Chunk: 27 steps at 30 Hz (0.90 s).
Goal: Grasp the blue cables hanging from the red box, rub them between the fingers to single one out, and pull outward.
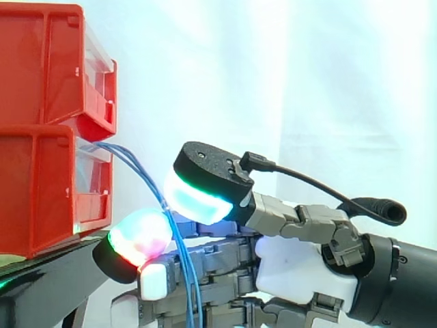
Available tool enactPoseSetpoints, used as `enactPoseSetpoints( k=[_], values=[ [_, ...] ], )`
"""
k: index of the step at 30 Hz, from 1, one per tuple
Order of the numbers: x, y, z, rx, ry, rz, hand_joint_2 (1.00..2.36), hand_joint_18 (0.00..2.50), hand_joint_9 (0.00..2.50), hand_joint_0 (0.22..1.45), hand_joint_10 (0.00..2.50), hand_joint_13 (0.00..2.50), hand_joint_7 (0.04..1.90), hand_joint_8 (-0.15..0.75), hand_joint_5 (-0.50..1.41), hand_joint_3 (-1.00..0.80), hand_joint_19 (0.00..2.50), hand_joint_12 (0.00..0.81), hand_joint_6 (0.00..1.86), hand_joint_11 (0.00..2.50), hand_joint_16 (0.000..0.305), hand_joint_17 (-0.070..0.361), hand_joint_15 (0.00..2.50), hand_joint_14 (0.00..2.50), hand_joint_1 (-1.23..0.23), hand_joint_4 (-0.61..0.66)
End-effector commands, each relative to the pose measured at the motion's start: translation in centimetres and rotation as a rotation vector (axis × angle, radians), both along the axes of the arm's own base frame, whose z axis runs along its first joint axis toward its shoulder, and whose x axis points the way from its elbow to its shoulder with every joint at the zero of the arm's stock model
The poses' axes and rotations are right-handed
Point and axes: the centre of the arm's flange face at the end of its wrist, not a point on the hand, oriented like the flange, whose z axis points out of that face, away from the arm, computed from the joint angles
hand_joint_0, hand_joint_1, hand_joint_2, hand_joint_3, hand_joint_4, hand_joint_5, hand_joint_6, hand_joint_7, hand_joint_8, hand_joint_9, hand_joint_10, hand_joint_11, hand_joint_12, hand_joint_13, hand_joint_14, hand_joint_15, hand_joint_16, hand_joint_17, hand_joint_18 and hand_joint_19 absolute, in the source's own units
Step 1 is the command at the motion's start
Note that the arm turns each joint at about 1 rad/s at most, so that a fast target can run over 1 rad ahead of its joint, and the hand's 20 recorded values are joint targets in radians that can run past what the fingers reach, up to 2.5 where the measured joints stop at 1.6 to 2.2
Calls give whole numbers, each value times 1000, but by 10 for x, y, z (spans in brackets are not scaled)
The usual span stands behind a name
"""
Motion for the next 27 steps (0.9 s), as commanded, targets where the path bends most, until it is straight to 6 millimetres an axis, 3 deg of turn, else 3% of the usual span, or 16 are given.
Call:
enactPoseSetpoints(
  k=[1, 9, 18, 27],
  values=[
    [0, -3, 0, 1, 1, -3, 1010, 552, 984, 616, 18, 774, 1302, 274, -64, -355, 418, 367, 500, 554, 51, 115, 411, 16, -658, 185],
    [-5, -14, 7, -7, 38, -18, 1009, 565, 980, 603, 20, 779, 1286, 276, -67, -377, 427, 368, 501, 560, 52, 117, 422, 17, -659, 191],
    [-8, -17, 1, -12, 87, -23, 1009, 570, 986, 602, 18, 783, 1296, 275, -65, -369, 429, 367, 501, 563, 52, 117, 422, 18, -662, 184],
    [-9, -17, 20, -20, 75, -29, 1009, 576, 992, 606, 18, 788, 1322, 277, -62, -371, 427, 369, 501, 559, 52, 117, 422, 17, -670, 183]
  ],
)
